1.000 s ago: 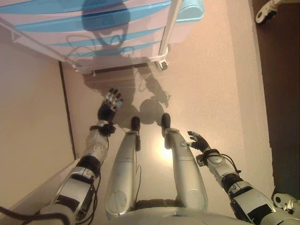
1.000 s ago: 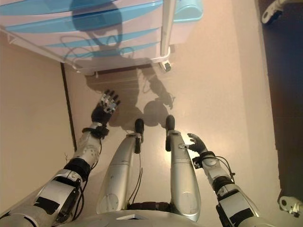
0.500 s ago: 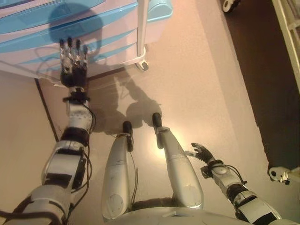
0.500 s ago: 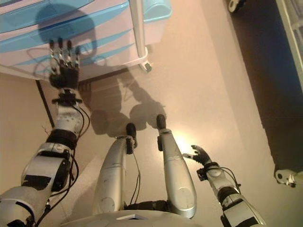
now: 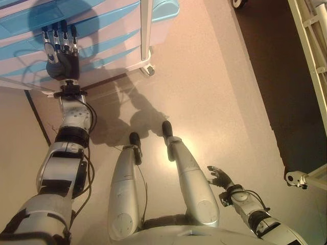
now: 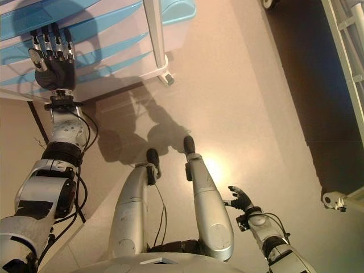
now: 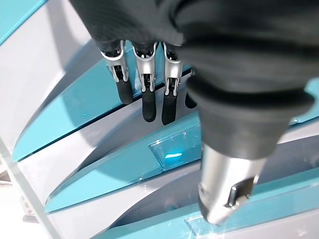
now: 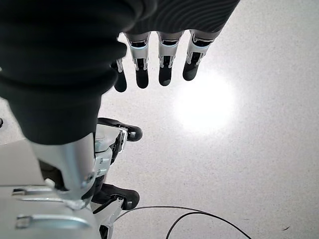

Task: Open the drawer and pick up the medicine

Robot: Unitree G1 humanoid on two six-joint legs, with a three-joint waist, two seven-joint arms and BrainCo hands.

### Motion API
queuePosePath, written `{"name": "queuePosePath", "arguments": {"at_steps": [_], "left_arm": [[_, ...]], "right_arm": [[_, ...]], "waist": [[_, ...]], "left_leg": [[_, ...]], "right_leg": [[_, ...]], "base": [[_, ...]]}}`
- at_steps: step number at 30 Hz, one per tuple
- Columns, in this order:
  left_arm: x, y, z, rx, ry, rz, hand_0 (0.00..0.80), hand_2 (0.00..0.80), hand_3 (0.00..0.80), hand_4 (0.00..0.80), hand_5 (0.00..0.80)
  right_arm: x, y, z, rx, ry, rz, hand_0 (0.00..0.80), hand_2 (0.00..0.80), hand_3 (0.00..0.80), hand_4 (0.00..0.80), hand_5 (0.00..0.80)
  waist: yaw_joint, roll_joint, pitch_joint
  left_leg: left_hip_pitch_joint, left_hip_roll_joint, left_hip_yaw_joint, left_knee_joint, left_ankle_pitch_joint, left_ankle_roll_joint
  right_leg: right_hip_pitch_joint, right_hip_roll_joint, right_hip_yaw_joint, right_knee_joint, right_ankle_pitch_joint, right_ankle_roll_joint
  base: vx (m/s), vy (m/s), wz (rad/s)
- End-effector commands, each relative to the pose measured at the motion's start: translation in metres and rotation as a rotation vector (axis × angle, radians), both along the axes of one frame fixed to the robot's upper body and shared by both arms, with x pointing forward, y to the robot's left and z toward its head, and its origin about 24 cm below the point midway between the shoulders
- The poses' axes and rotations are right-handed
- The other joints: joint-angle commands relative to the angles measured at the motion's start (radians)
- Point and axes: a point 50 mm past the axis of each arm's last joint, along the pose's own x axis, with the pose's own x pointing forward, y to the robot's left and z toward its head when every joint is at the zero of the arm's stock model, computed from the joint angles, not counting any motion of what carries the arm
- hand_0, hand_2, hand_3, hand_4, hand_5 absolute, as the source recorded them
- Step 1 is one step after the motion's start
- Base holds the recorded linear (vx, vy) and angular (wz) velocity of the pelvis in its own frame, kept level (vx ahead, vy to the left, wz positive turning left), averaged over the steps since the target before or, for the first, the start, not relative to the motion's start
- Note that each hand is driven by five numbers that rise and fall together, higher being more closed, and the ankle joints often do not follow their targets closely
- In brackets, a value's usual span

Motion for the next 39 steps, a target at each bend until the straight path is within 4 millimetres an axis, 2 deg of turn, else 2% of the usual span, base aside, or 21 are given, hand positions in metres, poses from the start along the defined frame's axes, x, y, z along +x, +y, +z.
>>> {"name": "queuePosePath", "arguments": {"at_steps": [1,4,7,13,18,23,30,39], "left_arm": [[-0.006,0.028,0.057,0.057,-0.092,0.096,0.0,0.0,0.0,0.0,0.0],[-0.002,0.032,0.047,0.078,0.025,0.116,0.0,0.0,0.0,0.0,0.0],[0.004,0.034,0.024,0.108,0.206,0.118,0.0,0.0,0.0,0.0,0.0],[0.007,0.029,-0.018,0.18,0.432,0.073,0.0,0.0,0.0,0.0,0.0],[0.007,0.022,-0.041,0.193,0.512,0.029,0.0,0.0,0.0,0.0,0.0],[0.005,0.02,-0.054,0.161,0.527,0.007,0.0,0.0,0.0,0.0,0.0],[0.002,0.021,-0.052,0.094,0.451,0.008,0.0,0.0,0.0,0.0,0.0],[0.002,0.024,-0.016,0.01,0.209,-0.023,0.0,0.0,0.0,0.0,0.0]], "right_arm": [[-0.015,0.007,-0.008,0.022,0.035,0.028,0.0,0.0,0.0,0.0,0.0],[-0.013,0.011,-0.007,0.03,0.033,0.03,0.0,0.0,0.0,0.0,0.0],[-0.009,0.015,-0.005,0.039,0.024,0.033,0.0,0.0,0.0,0.0,0.0],[-0.003,0.021,-0.003,0.052,0.015,0.03,0.0,0.0,0.0,0.0,0.0],[-0.001,0.024,-0.002,0.054,0.013,0.026,0.0,0.0,0.0,0.0,0.0],[0.001,0.026,-0.002,0.061,0.014,0.024,0.0,0.0,0.0,0.0,0.0],[-0.001,0.03,-0.003,0.072,0.022,0.026,0.0,0.0,0.0,0.0,0.0],[-0.008,0.033,-0.007,0.083,0.034,0.035,0.0,0.0,0.0,0.0,0.0]], "waist": [[0.014,-0.027,-0.035],[0.019,-0.031,-0.035],[0.023,-0.034,-0.035],[0.031,-0.042,-0.035],[0.035,-0.046,-0.035],[0.042,-0.054,-0.035],[0.046,-0.064,-0.035],[0.054,-0.075,-0.035]], "left_leg": [[0.03,-0.088,0.057,-0.079,-0.032,0.063],[0.034,-0.089,0.056,-0.088,-0.029,0.064],[0.035,-0.09,0.055,-0.096,-0.025,0.064],[0.033,-0.094,0.054,-0.102,-0.025,0.066],[0.033,-0.097,0.054,-0.108,-0.023,0.066],[0.035,-0.099,0.05,-0.11,-0.026,0.066],[0.04,-0.101,0.046,-0.114,-0.027,0.066],[0.052,-0.102,0.04,-0.116,-0.035,0.07]], "right_leg": [[0.072,0.03,-0.059,-0.065,-0.001,-0.037],[0.082,0.032,-0.062,-0.075,-0.001,-0.036],[0.091,0.032,-0.065,-0.086,-0.001,-0.033],[0.101,0.032,-0.069,-0.101,0.002,-0.027],[0.106,0.034,-0.067,-0.111,0.004,-0.024],[0.116,0.035,-0.066,-0.118,0.004,-0.021],[0.125,0.037,-0.063,-0.124,0.005,-0.018],[0.147,0.04,-0.063,-0.13,0.0,-0.016]], "base": [[0.015,-0.036,0.01],[0.015,-0.037,0.02],[0.003,-0.03,0.06],[0.002,-0.018,0.03],[0.001,-0.011,0.02],[0.001,-0.008,0.01],[0.001,-0.004,0.0],[0.003,-0.007,0.0]]}}
